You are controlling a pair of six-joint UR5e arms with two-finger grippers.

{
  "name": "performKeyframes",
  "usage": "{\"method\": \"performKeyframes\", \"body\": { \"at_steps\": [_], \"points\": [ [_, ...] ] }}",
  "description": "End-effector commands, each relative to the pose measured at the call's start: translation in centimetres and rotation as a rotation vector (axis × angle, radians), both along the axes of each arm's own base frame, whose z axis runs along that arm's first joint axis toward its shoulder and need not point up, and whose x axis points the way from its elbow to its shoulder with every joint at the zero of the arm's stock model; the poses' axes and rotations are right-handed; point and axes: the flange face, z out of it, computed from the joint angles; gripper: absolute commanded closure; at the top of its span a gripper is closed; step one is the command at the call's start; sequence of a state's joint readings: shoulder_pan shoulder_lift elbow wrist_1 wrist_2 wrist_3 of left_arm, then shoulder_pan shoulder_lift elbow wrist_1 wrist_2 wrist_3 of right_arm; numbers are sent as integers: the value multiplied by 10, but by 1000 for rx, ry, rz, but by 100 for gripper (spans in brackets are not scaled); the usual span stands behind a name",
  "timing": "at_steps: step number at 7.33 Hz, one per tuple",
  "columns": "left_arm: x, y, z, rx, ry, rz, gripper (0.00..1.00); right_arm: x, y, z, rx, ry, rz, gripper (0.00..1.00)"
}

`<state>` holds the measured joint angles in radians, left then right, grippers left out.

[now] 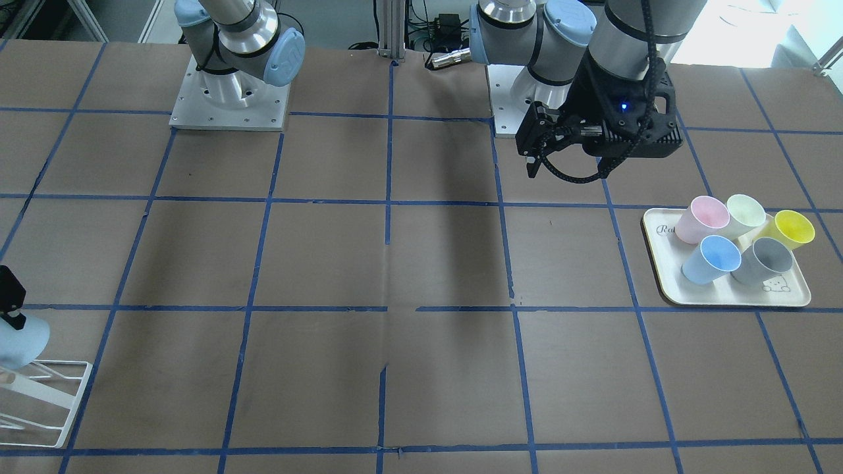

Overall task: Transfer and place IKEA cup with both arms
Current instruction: 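Lift the light blue cup off the rack with the right gripper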

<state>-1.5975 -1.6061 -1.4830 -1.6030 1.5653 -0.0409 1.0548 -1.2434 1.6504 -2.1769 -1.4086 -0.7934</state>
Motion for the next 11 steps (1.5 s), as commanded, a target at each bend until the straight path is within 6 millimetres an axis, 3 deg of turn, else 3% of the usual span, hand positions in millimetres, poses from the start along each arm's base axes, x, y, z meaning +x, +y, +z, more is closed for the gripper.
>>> {"method": "performKeyframes", "body": {
  "at_steps": [1,6,7,8,10,11],
  "points": [
    [0,-1,4,-7,7,1,0,9,16,32,10,-3,1,53],
    [-8,3,15,-28,104,4,0,37,66,110,49,-28,8,56],
    [-5,4,17,-31,118,6,0,51,77,122,92,-83,13,61],
    [7,1,15,-29,123,29,0,78,79,121,113,-254,19,62],
    [17,5,11,-19,229,-12,0,124,79,116,198,-570,-132,63],
    [27,9,6,-17,330,19,0,143,84,110,268,-716,-175,71]
  ]
}}
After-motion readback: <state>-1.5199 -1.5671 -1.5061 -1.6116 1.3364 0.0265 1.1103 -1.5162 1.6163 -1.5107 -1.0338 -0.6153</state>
